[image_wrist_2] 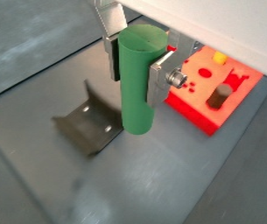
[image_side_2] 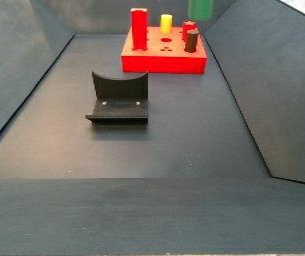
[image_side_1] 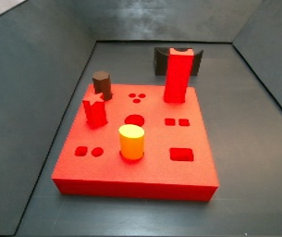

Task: Pick up the round object. Move up. Move to above the board. Insert the round object.
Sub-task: Move to above the board.

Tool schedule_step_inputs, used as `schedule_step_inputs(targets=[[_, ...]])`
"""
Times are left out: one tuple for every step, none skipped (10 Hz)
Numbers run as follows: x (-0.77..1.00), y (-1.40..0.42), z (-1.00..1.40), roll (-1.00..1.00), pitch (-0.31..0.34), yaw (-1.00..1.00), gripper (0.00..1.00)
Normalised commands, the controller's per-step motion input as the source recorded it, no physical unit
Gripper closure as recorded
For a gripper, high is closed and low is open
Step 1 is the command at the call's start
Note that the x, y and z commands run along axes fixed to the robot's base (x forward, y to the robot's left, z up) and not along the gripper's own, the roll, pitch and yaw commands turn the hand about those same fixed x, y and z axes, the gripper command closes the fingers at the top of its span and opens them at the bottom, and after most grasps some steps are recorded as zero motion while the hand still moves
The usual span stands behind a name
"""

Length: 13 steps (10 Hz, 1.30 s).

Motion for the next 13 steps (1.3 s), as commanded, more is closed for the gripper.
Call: schedule_step_inputs(targets=[[0.09, -1.00, 0.14, 0.02, 0.012, -0.01, 1.00], [0.09, -1.00, 0.14, 0.01, 0.011, -0.01, 1.00], [0.09, -1.00, 0.14, -0.01, 0.018, 0.00, 1.00], [0.09, -1.00, 0.14, -0.01, 0.025, 0.00, 1.00], [0.09, -1.00, 0.15, -0.01, 0.047, 0.00, 1.00], [0.09, -1.00, 0.15, -0.02, 0.055, 0.00, 1.00], [0.10, -1.00, 0.16, 0.00, 0.074, 0.00, 1.00], [0.11, -1.00, 0.16, -0.01, 0.093, 0.01, 1.00], [0.12, -1.00, 0.16, 0.01, 0.114, 0.01, 1.00], [0.15, -1.00, 0.16, 0.00, 0.131, 0.00, 1.00], [0.17, -1.00, 0.17, 0.00, 0.138, 0.00, 1.00], [0.18, -0.88, 0.15, 0.00, 0.140, 0.01, 1.00], [0.13, -0.48, 0.09, 0.01, 0.136, 0.00, 1.00]])
